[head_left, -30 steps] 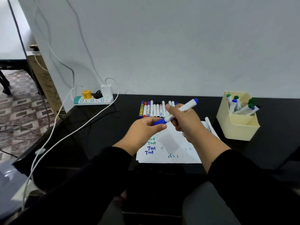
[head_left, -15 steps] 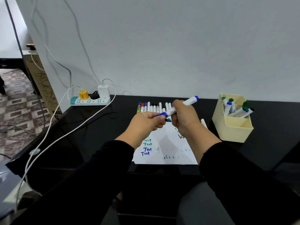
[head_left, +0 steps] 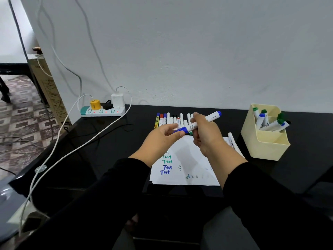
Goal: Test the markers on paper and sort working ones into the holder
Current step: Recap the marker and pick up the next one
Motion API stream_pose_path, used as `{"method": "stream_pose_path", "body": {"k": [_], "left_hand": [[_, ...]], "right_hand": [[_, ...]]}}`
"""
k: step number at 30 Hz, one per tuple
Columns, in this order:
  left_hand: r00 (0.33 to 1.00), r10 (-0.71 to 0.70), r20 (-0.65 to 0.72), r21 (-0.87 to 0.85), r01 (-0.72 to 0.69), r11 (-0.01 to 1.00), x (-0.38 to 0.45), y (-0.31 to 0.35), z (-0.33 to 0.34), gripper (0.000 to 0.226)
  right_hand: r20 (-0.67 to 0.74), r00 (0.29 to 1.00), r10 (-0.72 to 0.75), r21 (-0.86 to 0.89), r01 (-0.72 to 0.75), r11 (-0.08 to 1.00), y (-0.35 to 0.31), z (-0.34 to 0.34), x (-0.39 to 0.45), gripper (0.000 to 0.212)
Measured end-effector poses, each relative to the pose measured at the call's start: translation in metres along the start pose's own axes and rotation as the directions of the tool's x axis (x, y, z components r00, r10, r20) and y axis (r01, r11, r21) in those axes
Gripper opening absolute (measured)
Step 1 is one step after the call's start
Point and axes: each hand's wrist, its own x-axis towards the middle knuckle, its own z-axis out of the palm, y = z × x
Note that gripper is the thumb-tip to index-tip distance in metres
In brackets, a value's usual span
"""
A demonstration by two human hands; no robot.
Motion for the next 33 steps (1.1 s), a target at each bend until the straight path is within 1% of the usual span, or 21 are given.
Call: {"method": "stream_pose_path", "body": {"k": [2, 3, 4, 6, 7, 8, 9, 10, 11, 13, 15, 17, 21, 25, 30, 33], "left_hand": [[1.0, -0.03, -0.005, 0.124, 0.03, 0.992, 0.008, -0.017, -0.002, 0.068], [0.997, -0.065, -0.034, 0.205, 0.07, 0.976, 0.012, -0.028, -0.003, 0.076], [0.99, -0.118, -0.081, 0.313, 0.138, 0.94, 0.015, -0.038, -0.004, 0.08], [0.958, -0.221, -0.181, 0.555, 0.285, 0.782, 0.016, -0.058, -0.004, 0.083], [0.942, -0.263, -0.208, 0.629, 0.335, 0.702, 0.015, -0.067, -0.005, 0.084], [0.928, -0.297, -0.224, 0.669, 0.368, 0.646, 0.013, -0.074, -0.004, 0.084], [0.921, -0.309, -0.236, 0.691, 0.383, 0.613, 0.012, -0.083, -0.003, 0.083], [0.923, -0.299, -0.243, 0.71, 0.379, 0.593, 0.009, -0.088, -0.002, 0.08], [0.927, -0.285, -0.242, 0.73, 0.368, 0.576, 0.007, -0.091, -0.001, 0.078], [0.936, -0.265, -0.233, 0.761, 0.345, 0.549, 0.007, -0.095, 0.001, 0.074], [0.936, -0.264, -0.232, 0.773, 0.342, 0.534, 0.007, -0.096, 0.003, 0.072], [0.938, -0.258, -0.232, 0.777, 0.338, 0.53, 0.007, -0.096, 0.004, 0.071], [0.937, -0.267, -0.226, 0.791, 0.336, 0.512, 0.007, -0.096, 0.004, 0.069], [0.936, -0.267, -0.229, 0.803, 0.337, 0.492, 0.007, -0.096, 0.005, 0.069], [0.933, -0.273, -0.234, 0.812, 0.342, 0.473, 0.007, -0.097, 0.006, 0.068], [0.931, -0.278, -0.238, 0.815, 0.347, 0.465, 0.008, -0.097, 0.006, 0.068]], "right_hand": [[-0.056, 0.997, -0.061, -0.015, 0.06, 0.998, -0.001, -0.003, 0.003, 0.029], [-0.094, 0.992, -0.089, -0.014, 0.088, 0.996, -0.002, -0.005, 0.006, 0.028], [-0.141, 0.983, -0.116, -0.011, 0.116, 0.993, -0.003, -0.009, 0.008, 0.026], [-0.23, 0.953, -0.198, -0.085, 0.183, 0.979, -0.002, -0.02, 0.02, 0.022], [-0.279, 0.924, -0.261, -0.15, 0.227, 0.962, -0.001, -0.025, 0.027, 0.019], [-0.331, 0.888, -0.319, -0.21, 0.261, 0.942, 0.001, -0.031, 0.034, 0.009], [-0.377, 0.852, -0.364, -0.262, 0.279, 0.924, 0.002, -0.036, 0.039, 0.01], [-0.419, 0.816, -0.398, -0.315, 0.281, 0.907, 0.004, -0.041, 0.043, 0.024], [-0.456, 0.781, -0.426, -0.38, 0.261, 0.887, 0.004, -0.046, 0.044, 0.034], [-0.53, 0.713, -0.459, -0.484, 0.19, 0.854, 0.004, -0.057, 0.051, 0.044], [-0.587, 0.692, -0.421, -0.474, 0.128, 0.871, 0.004, -0.065, 0.056, 0.054], [-0.633, 0.678, -0.373, -0.448, 0.072, 0.891, 0.004, -0.072, 0.062, 0.059], [-0.677, 0.682, -0.277, -0.391, -0.015, 0.92, 0.002, -0.083, 0.072, 0.06], [-0.687, 0.684, -0.246, -0.408, -0.084, 0.909, -0.001, -0.091, 0.08, 0.056], [-0.661, 0.703, -0.262, -0.506, -0.16, 0.848, -0.015, -0.106, 0.092, 0.041], [-0.616, 0.735, -0.282, -0.617, -0.228, 0.753, -0.023, -0.113, 0.097, 0.039]]}}
